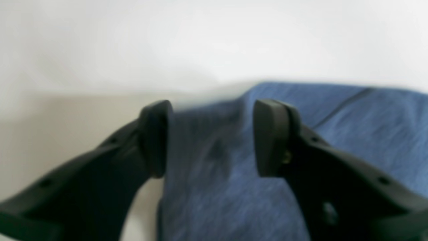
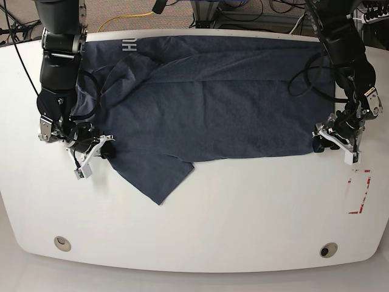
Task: Fold the T-shirt properly
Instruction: 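Fold the hem over the shirt body with both grippers toward the collar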
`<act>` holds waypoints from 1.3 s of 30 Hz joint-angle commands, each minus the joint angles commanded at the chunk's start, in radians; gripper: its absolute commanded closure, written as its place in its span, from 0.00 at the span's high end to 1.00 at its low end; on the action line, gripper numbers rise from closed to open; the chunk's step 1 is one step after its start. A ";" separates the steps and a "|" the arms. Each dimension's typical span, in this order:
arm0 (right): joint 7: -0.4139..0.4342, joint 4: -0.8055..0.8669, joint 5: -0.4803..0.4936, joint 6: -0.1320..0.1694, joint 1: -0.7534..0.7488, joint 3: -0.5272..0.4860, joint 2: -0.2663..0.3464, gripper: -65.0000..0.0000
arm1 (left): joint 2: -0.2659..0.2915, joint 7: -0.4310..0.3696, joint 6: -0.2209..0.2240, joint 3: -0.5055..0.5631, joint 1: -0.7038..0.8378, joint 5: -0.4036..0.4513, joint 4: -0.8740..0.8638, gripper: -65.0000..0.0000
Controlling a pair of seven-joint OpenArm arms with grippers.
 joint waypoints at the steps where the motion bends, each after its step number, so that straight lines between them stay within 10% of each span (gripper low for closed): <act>1: 0.000 0.000 0.000 0.000 0.000 0.000 0.000 0.02 | 0.000 -0.008 0.000 0.011 0.000 0.000 -0.017 0.26; 7: 0.000 0.032 0.000 0.000 -0.017 0.000 0.002 0.00 | -0.002 -0.032 0.000 0.043 -0.002 0.000 -0.035 0.01; 21: -0.121 0.325 0.006 0.000 -0.072 0.009 0.032 0.00 | 0.002 -0.029 -0.006 0.043 0.069 -0.006 0.242 0.00; 30: -0.344 0.568 0.005 0.000 -0.141 0.207 0.029 0.00 | 0.002 -0.029 -0.008 0.038 0.192 -0.008 0.425 0.00; 39: -0.393 0.804 0.006 0.000 -0.305 0.265 0.029 0.00 | 0.002 -0.029 -0.008 0.037 0.301 -0.008 0.565 0.00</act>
